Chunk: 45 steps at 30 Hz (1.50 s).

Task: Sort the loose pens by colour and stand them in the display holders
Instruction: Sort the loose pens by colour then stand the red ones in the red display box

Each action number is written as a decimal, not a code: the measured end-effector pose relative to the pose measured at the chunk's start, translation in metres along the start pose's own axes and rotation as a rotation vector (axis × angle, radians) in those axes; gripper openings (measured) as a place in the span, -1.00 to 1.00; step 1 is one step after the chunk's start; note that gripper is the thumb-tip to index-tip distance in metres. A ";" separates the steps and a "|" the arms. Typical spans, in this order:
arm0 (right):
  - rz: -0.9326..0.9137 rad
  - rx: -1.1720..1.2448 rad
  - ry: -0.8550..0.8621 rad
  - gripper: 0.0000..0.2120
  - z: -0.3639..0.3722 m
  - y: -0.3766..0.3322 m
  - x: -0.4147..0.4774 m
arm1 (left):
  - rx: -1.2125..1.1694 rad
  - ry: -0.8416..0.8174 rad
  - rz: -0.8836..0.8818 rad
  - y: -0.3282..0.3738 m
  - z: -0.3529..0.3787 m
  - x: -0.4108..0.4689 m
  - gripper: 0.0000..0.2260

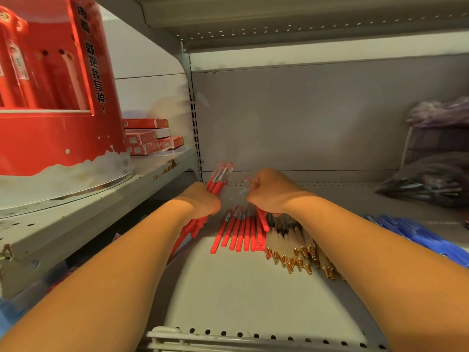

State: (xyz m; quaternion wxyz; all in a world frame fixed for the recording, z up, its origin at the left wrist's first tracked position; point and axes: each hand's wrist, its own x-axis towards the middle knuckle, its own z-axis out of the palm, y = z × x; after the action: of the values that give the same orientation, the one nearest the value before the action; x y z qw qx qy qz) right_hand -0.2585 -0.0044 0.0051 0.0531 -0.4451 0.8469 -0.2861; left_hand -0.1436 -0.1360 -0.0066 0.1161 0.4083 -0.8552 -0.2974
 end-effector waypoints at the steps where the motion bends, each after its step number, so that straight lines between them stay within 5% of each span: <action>1: 0.013 0.032 0.023 -0.85 -0.003 0.000 -0.002 | -0.037 0.026 0.034 0.001 0.000 0.000 -0.93; 5: 0.064 0.235 0.143 -0.57 -0.017 -0.008 -0.012 | -0.168 0.143 0.159 0.011 -0.002 -0.005 -0.95; 9: 0.068 0.617 0.275 -0.58 -0.032 -0.026 -0.036 | -0.349 0.235 0.274 0.030 0.001 -0.014 -0.91; 18: -0.061 1.155 0.342 -0.37 -0.050 0.029 -0.138 | -0.651 0.034 0.597 0.087 0.022 -0.079 -0.78; 27: -0.037 1.302 0.506 -0.51 -0.107 0.122 -0.204 | -0.872 -0.135 0.645 0.156 0.097 -0.152 -0.83; 34: -0.049 1.338 0.463 -0.56 -0.171 0.211 -0.249 | -0.934 -0.049 0.653 0.231 0.168 -0.203 -0.72; 45: -0.133 1.066 0.451 -0.51 -0.245 0.310 -0.251 | -0.913 0.090 0.673 0.327 0.227 -0.217 -0.86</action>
State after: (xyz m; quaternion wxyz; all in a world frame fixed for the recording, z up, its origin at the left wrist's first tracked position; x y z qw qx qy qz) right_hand -0.4174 0.4360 0.0028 0.0699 -0.3370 0.5467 -0.7634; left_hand -0.3111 0.2846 0.0202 0.4056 0.0340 -0.7171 -0.5658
